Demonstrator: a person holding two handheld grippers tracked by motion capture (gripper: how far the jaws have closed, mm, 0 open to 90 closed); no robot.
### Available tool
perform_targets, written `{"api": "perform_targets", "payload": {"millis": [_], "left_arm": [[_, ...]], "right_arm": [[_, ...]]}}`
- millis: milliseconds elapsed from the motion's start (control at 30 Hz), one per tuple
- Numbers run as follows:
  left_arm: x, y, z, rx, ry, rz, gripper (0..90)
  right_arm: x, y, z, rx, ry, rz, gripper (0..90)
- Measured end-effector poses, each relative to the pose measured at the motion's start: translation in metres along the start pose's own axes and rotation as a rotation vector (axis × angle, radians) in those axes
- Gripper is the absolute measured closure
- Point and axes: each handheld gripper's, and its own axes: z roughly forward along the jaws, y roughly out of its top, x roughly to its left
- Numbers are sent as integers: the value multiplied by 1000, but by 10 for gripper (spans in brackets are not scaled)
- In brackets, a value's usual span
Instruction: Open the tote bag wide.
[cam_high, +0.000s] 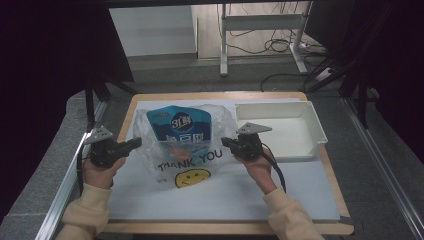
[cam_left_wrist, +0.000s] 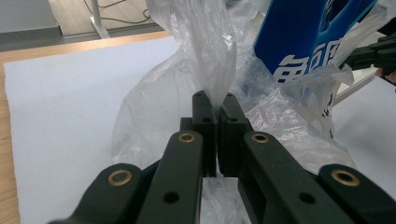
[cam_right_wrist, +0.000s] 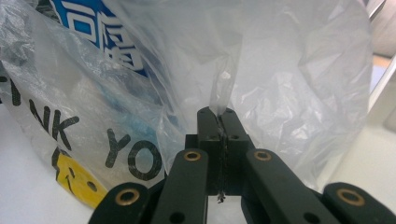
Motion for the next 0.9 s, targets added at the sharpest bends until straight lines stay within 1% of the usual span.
{"api": "perform_targets", "payload": {"millis": [400,500,700,900], "left_arm": [[0,-8,8,23,3,-6,887],[1,-10,11,35,3,-10,886],[8,-20,23,75,6,-38,886],[15,-31,33,116,6,-66,886]], "right_arm": [[-1,-6,6,23,-13,-14,889],[-1,-9,8,34,-17,-16,889],[0,-12,13,54,-21,-21,889],[0,-17,17,78,-26,-36,889]]}}
